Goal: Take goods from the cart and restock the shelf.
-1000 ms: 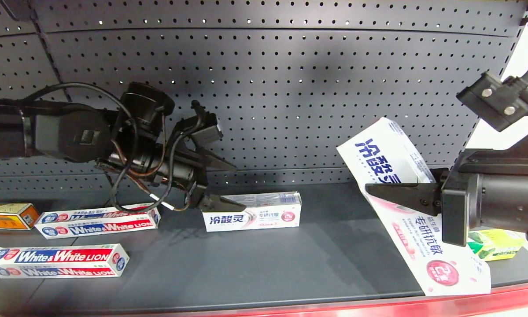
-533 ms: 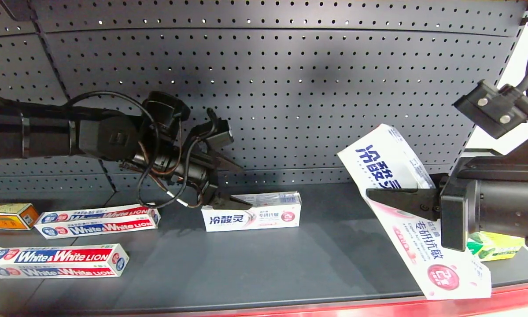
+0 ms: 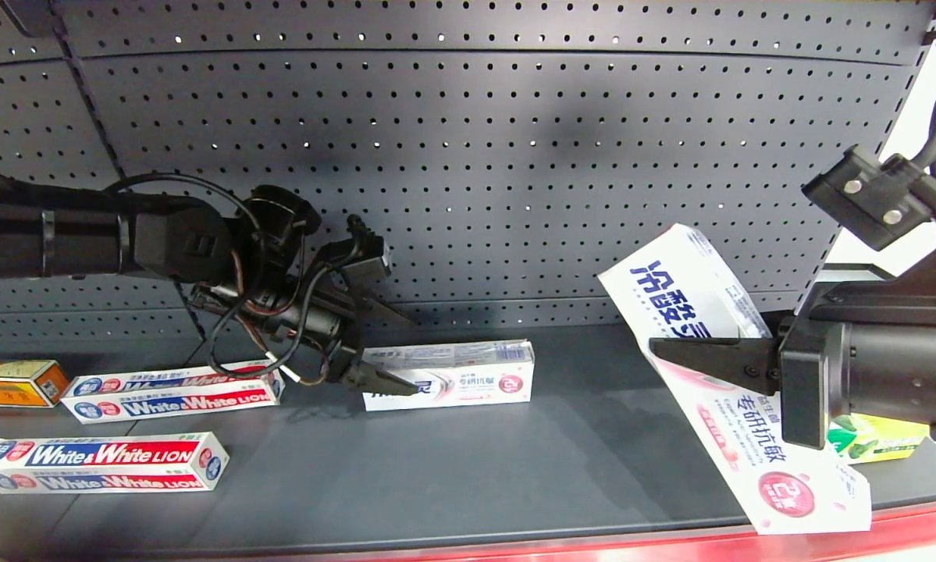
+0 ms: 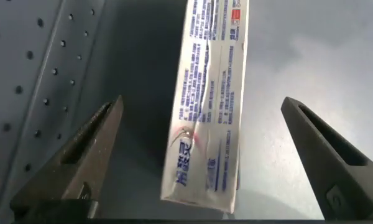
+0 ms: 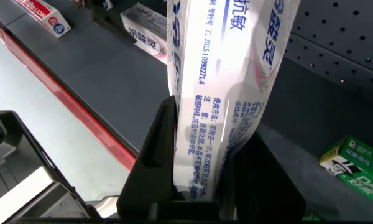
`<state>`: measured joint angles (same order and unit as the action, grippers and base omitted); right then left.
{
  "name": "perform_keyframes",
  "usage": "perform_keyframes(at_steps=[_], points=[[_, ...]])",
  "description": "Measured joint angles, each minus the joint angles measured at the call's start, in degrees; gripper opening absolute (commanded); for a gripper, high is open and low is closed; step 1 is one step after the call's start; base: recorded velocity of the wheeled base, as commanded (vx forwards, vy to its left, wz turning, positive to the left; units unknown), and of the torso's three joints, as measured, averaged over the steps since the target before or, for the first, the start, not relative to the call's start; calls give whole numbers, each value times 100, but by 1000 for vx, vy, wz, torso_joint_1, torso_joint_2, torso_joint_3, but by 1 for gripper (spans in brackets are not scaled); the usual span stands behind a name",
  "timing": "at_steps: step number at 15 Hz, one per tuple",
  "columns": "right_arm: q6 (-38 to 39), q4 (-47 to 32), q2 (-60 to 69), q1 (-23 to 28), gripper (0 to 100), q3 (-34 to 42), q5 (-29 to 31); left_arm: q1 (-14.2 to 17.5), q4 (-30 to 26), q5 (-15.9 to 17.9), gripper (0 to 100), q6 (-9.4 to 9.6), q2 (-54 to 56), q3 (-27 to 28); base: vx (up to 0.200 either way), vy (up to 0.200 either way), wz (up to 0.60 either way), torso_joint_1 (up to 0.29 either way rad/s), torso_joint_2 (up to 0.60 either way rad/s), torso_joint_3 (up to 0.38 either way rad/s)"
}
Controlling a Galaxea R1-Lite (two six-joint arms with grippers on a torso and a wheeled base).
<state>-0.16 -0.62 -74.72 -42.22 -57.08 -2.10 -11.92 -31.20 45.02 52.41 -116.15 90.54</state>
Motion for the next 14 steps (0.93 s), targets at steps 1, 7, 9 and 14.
perform_keyframes(at_steps=[1,7,9,14], points=[[2,2,2,0,0,2,0,21,-83,0,100,63,0,0,0,0,0,0,0,0],[0,0,2,7,0,13,0,24,-384,-197,100,226,-41,-16,0,0,0,0,0,0],[0,0,2,7,0,35,0,2,-384,-200,100,226,-90,-16,0,0,0,0,0,0],[2,9,7,21,0,44,0,-124,-364,-205,100,228,-271,0,0,0,0,0,0,0]])
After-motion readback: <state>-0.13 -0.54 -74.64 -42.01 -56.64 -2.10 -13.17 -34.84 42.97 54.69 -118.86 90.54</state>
